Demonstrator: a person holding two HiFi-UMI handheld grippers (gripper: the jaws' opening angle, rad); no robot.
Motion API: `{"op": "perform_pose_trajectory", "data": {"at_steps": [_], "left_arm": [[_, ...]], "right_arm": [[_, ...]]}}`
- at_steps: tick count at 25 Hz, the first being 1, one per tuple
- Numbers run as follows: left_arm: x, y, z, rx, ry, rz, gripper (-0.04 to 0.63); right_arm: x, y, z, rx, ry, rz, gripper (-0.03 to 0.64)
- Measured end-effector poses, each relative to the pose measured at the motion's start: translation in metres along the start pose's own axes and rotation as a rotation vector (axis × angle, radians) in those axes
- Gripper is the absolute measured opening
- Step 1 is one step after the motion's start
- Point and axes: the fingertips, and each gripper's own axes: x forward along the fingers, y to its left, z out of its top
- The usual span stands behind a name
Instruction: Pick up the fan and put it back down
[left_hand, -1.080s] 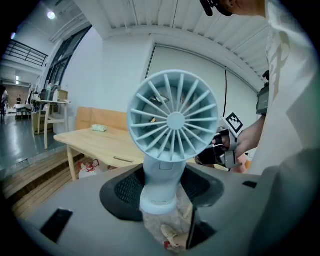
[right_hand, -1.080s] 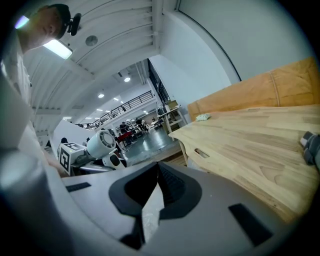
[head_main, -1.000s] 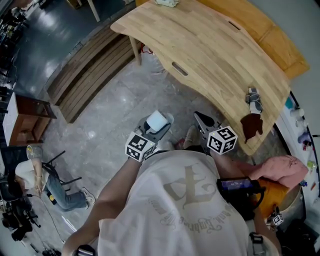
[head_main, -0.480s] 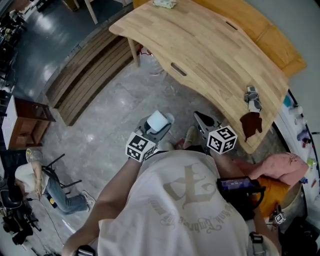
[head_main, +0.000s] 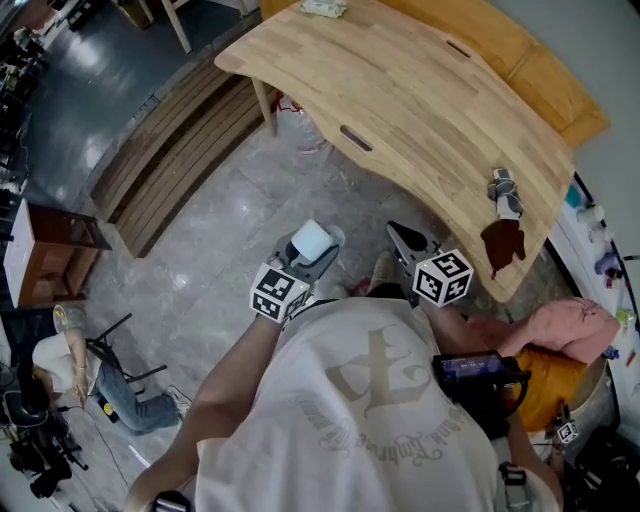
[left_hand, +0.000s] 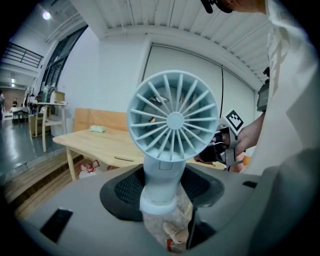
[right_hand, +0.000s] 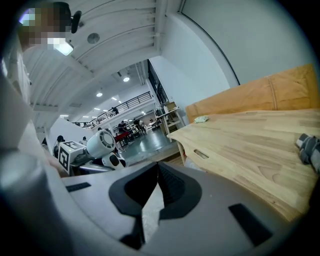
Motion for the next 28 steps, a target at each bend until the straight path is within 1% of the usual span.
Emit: {"op": "perform_pose_trajectory", "data": {"at_steps": [6,11,16,28], "left_arm": [[0.007,0.005,0.000,0.004,0.006,-0.007,0.236],[0.022,0.010,0.005,0.006,0.012,-0.015,0.236],[0.038,0.019,0.011,0.009,0.023,-0.011,0.236],[0.098,0.044,0.037,0.009,0.034,-0.005,0.236]], "right_arm": [[-0.002,-0.005,-0.002,0.006,0.001,-0.013,0.014],[-0.002,-0.021,-0.003,0.026,0.004,-0.032,0.014],[0.003,-0.034,-0.001,0.042,0.004,-0.023,0.014],[0.010,-0.094,0.023,0.061,0.005,-0.036,0.015]]}}
